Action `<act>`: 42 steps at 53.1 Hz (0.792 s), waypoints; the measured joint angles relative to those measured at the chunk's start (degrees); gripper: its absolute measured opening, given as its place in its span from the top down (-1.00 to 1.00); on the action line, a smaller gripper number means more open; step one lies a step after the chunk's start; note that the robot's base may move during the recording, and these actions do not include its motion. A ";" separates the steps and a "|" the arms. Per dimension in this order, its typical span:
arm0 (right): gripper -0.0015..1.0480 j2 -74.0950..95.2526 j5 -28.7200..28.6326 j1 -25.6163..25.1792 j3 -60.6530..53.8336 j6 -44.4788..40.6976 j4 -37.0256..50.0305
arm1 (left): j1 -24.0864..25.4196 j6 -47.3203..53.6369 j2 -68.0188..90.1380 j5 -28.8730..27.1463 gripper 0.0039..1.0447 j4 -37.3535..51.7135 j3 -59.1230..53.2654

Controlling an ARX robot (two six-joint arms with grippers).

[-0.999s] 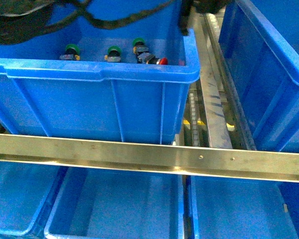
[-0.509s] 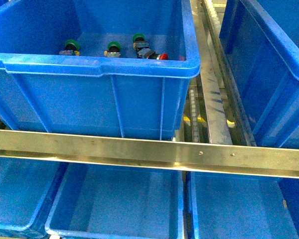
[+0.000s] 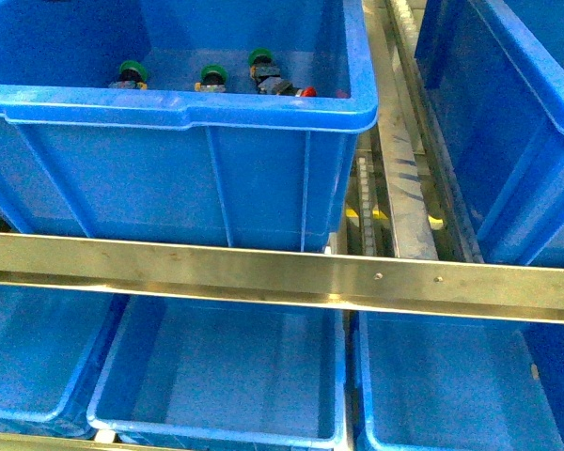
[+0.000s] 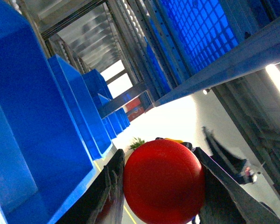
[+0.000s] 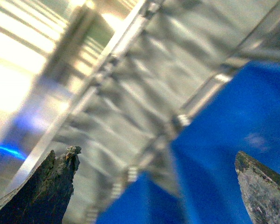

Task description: Pick red and yellow buttons and place in box

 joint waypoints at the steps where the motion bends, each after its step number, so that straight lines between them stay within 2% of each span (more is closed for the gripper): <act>1: -0.88 0.17 -0.17 0.39 0.28 1.92 0.59 | -0.04 -0.11 0.00 -0.02 0.36 0.09 0.00; 7: -0.88 2.51 -1.51 3.78 0.98 18.58 7.34 | -0.39 -0.83 0.22 -0.50 0.36 0.46 0.00; 14: -0.88 6.27 0.46 6.01 -0.79 27.50 11.93 | -0.81 -1.18 0.52 -0.85 0.36 0.46 0.00; 28: -0.88 13.31 2.45 12.90 -3.37 28.41 16.55 | -2.12 -2.25 0.81 -1.73 0.36 0.61 0.00; 42: -0.88 17.94 4.50 23.85 -2.27 25.20 20.11 | -4.02 -2.95 0.83 -2.84 0.36 -0.07 0.00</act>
